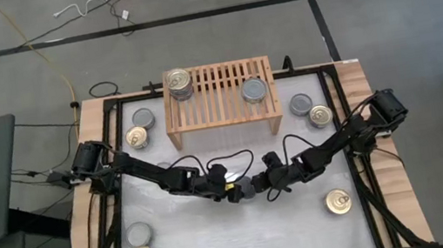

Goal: Stack canned seafood by type on shelf
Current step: Stack the green tuna can on top of the other green tuna can on the shelf

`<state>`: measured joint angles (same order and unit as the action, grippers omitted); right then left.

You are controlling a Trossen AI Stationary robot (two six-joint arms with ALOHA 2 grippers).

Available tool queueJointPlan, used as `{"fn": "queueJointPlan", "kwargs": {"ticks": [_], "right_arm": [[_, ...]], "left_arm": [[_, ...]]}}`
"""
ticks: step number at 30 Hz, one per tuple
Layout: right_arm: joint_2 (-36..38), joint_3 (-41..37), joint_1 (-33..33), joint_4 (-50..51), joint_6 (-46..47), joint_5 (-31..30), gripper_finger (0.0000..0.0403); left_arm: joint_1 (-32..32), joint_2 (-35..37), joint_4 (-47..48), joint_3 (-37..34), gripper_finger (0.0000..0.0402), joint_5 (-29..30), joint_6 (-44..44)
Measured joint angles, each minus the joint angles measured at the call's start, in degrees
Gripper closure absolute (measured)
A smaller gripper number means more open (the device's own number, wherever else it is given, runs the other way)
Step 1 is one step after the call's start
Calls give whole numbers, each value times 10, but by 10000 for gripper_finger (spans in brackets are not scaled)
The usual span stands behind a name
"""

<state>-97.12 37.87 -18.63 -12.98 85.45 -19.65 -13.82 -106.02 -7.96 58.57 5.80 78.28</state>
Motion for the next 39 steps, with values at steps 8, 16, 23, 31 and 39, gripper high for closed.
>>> {"fn": "queueJointPlan", "kwargs": {"ticks": [8,16,23,31,39], "right_arm": [[0,0,0,-3,0,0,374],[-1,0,0,-21,-3,0,370],[-1,0,0,-29,-4,0,370],[-1,0,0,-32,-5,0,371],[-1,0,0,-33,-5,0,370]], "left_arm": [[0,0,-7,0,103,-1,0],[0,0,-5,0,103,4,12],[2,0,-5,0,122,9,11],[6,0,-6,0,158,8,14],[7,0,-9,0,187,-11,36]]}}
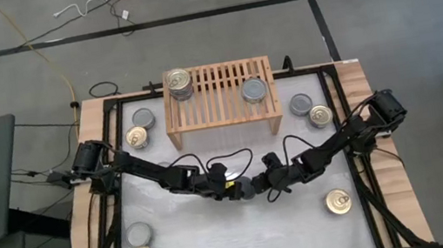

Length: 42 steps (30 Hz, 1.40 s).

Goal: Stack canned seafood by type on shelf
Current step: Stack the green tuna can on top of the other green tuna can on the shelf

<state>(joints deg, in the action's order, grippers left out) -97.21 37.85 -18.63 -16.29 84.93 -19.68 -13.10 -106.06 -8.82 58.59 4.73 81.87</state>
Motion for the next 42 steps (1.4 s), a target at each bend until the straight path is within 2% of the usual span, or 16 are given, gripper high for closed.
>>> {"fn": "queueJointPlan", "kwargs": {"ticks": [17,36,42], "right_arm": [[1,0,0,-3,-8,0,367],[1,0,0,-5,-10,3,366],[1,0,0,-4,-12,5,349]], "left_arm": [[4,0,-13,0,227,-6,34],[8,0,-13,0,229,-17,28],[8,0,-13,0,229,-17,28]]}}
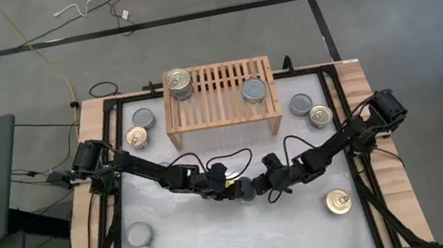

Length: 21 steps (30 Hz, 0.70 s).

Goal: Stack canned seafood by type on shelf
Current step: Stack the green tuna can on top of the other green tuna can on the shelf

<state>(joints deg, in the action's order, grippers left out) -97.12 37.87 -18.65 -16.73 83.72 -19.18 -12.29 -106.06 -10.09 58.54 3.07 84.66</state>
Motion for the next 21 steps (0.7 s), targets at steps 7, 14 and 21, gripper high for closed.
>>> {"fn": "queueJointPlan", "kwargs": {"ticks": [7,14,21], "right_arm": [[0,0,0,3,-2,2,310],[28,0,0,45,-7,6,265],[115,1,-4,166,-18,5,244]], "left_arm": [[0,0,0,0,229,0,0],[2,1,-7,0,229,1,-12],[11,7,-30,1,230,-10,-32]]}}
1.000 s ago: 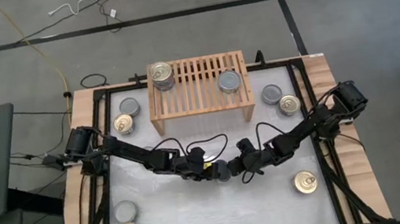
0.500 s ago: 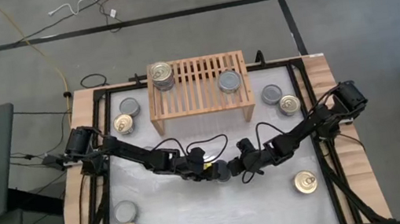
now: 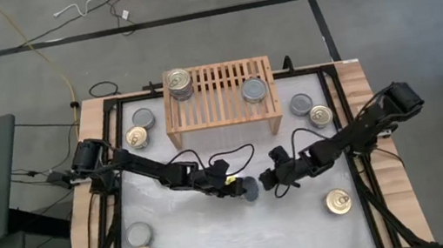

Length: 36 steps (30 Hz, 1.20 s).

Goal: Stack canned seafood by type on shelf
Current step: Stack the green tuna can on top of the other green tuna can on the shelf

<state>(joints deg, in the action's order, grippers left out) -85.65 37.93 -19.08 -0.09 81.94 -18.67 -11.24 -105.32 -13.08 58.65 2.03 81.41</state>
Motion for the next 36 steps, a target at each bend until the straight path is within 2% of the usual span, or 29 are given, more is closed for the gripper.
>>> {"fn": "queueJointPlan", "kwargs": {"ticks": [8,13,19,25,29,36], "right_arm": [[94,0,-35,146,18,-57,243],[116,0,-49,162,20,-89,243],[86,0,-49,135,19,-93,243],[39,0,-49,87,21,-83,243],[19,0,-49,61,21,-80,243],[10,0,-48,55,17,-65,243]], "left_arm": [[5,0,-14,0,235,-14,-3],[11,1,-10,0,254,-38,-7],[19,1,-4,0,229,-44,0],[21,0,59,0,218,-42,32],[20,0,67,0,233,-43,35],[27,0,57,0,282,-43,27]]}}
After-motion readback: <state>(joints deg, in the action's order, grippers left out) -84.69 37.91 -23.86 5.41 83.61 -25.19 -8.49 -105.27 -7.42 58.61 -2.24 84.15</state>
